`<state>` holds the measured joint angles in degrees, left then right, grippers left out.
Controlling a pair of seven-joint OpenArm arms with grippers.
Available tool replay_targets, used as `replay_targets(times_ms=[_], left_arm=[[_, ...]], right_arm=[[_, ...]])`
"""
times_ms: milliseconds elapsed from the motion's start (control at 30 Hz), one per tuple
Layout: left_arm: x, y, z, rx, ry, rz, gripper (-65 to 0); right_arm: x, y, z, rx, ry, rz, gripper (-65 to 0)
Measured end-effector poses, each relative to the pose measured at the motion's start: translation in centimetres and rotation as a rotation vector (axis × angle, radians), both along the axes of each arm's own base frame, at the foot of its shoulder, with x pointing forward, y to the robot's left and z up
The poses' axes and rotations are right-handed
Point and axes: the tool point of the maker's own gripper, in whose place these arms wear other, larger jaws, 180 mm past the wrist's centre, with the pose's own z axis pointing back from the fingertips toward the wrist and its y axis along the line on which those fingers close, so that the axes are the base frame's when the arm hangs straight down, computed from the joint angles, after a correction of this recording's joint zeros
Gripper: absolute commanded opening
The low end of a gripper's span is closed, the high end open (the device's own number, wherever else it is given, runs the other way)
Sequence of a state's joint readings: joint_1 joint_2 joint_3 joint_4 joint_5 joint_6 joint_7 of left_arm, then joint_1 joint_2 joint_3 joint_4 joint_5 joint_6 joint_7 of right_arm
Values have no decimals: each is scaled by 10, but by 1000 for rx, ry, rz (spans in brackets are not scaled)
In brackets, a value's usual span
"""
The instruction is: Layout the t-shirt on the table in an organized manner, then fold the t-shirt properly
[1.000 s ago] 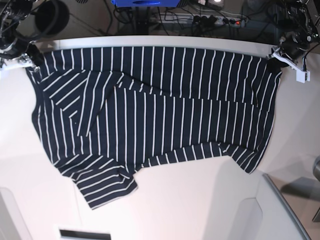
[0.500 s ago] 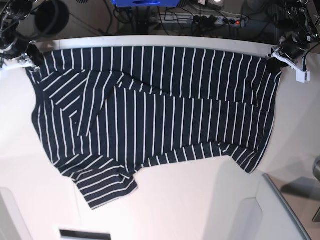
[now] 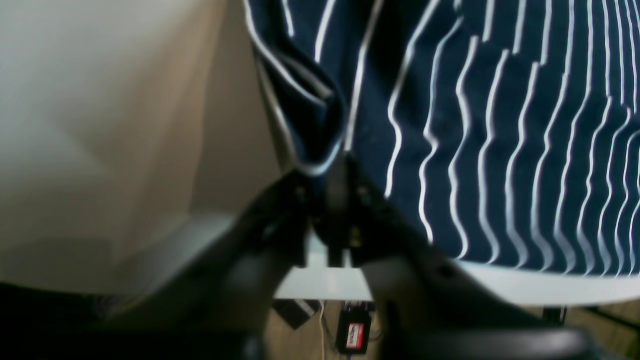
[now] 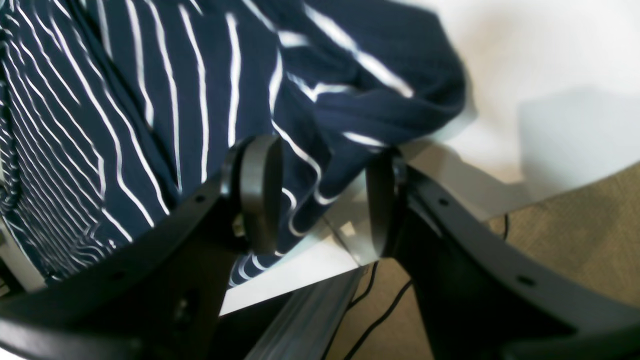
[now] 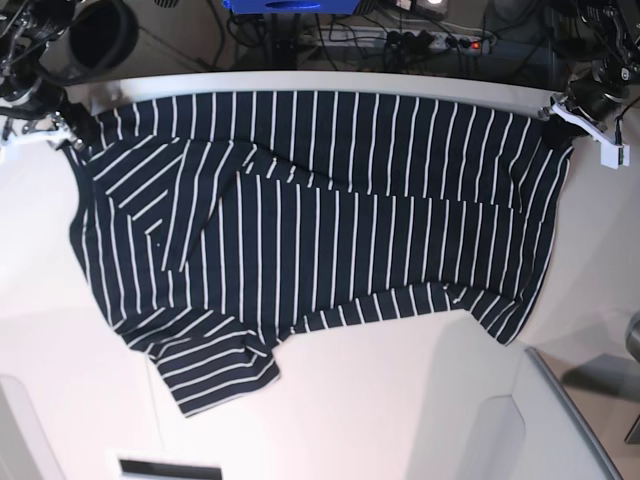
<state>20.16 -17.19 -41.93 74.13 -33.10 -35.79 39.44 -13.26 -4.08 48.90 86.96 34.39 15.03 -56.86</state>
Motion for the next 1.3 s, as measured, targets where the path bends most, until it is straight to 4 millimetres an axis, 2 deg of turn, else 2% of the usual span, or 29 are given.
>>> replay_targets(times_ms=[67, 200, 367, 467, 667, 800, 900, 1033, 1133, 1300], left_arm=[[-2, 6, -2, 11, 16, 52, -428], [-9, 2, -6, -2, 28, 52, -291], [-8, 3, -6, 2, 27, 52, -153], [-12, 9, -5, 1, 23, 82, -140], [-23, 52, 16, 55, -21, 202, -140], [-30, 69, 25, 77, -40, 258, -140], [-38, 92, 40, 117, -61, 302, -142], [-58, 115, 52, 151, -72, 381, -143], [-62, 120, 55, 156, -81, 404, -143], [-61, 120, 56, 159, -83, 403, -143]], right_arm=[[-1, 0, 1, -3, 2, 1, -386], [-1, 0, 1, -1, 1, 0, -386], [-3, 0, 0, -2, 4, -3, -386], [-7, -4, -1, -20, 1, -16, -384], [-20, -22, -2, -79, -2, -88, -383], [-14, -41, 6, -128, -22, -83, -383], [-9, -53, 13, -157, -28, -74, -383], [0, -74, 26, -209, -45, -59, -383], [5, -80, 31, -225, -59, -57, -383], [6, -75, 29, -208, -58, -57, -384]])
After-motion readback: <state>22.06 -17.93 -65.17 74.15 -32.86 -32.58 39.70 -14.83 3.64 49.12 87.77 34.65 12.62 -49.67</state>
